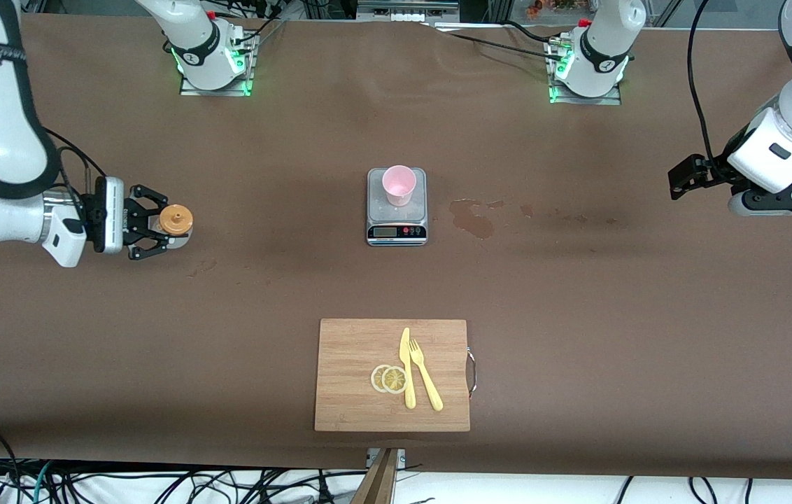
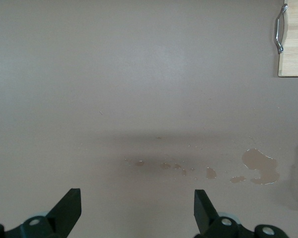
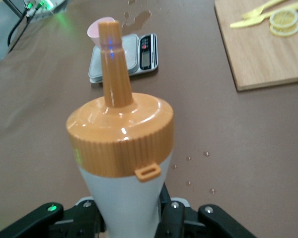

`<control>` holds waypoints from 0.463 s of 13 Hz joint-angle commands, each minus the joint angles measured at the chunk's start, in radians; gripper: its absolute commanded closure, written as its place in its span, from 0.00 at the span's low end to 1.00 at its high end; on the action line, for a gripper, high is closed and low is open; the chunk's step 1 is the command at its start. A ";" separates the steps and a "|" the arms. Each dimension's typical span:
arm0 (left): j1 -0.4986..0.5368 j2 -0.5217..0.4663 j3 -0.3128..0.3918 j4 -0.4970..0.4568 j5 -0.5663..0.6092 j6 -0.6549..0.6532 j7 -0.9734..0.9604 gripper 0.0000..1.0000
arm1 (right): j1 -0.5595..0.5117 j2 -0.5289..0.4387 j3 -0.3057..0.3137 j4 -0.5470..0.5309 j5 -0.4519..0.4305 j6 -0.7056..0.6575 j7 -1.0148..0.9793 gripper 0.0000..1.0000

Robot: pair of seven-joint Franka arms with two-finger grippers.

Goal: Add sauce to pink cup with both arms
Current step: 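Lift the sauce bottle with the right gripper toward the pink cup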

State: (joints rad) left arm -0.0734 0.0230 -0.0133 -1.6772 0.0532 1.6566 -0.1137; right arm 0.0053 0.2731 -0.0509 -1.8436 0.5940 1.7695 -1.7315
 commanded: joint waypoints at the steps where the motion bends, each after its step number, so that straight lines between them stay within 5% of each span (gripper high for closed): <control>1: 0.001 0.020 0.001 0.030 0.022 -0.014 0.011 0.00 | 0.144 -0.049 -0.049 0.013 -0.109 0.031 0.195 1.00; 6: 0.004 0.021 0.001 0.028 0.022 -0.014 0.011 0.00 | 0.373 -0.048 -0.053 0.121 -0.423 0.002 0.611 1.00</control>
State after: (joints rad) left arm -0.0720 0.0304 -0.0125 -1.6770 0.0532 1.6565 -0.1137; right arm 0.2984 0.2373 -0.0834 -1.7572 0.2581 1.8013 -1.2428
